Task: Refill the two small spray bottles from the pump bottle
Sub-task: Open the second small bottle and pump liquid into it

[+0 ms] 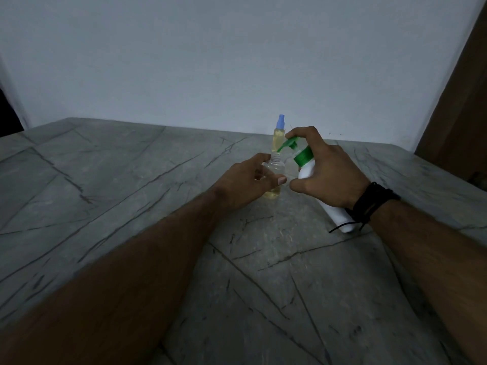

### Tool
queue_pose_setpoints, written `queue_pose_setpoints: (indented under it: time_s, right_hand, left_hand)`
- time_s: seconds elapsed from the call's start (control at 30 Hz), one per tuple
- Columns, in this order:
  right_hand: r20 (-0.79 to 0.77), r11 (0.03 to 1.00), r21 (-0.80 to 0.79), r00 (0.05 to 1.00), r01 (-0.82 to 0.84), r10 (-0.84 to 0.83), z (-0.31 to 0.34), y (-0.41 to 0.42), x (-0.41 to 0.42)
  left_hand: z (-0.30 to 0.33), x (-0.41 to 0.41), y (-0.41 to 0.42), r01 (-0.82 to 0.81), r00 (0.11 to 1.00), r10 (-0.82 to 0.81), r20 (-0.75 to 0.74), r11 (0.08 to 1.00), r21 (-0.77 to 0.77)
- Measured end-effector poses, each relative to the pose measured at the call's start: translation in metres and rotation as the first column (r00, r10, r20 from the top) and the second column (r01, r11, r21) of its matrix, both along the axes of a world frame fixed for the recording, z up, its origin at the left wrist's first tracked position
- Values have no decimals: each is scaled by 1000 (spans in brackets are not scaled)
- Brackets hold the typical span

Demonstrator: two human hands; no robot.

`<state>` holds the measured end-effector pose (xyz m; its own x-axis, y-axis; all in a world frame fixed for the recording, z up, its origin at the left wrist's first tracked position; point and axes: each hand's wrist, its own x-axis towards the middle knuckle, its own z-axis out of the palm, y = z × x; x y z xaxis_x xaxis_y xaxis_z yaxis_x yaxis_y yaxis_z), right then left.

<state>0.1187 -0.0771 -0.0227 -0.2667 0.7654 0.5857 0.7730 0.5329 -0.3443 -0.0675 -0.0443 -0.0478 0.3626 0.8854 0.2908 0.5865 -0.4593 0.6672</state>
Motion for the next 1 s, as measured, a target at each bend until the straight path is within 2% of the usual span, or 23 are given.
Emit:
queue_pose_setpoints:
  time_s: [1.0]
  right_hand:
    - [-5, 1000, -18, 1000, -6, 6, -1, 1, 0]
  left_hand:
    - [0, 1, 1, 0, 1000, 0, -9, 1000, -18]
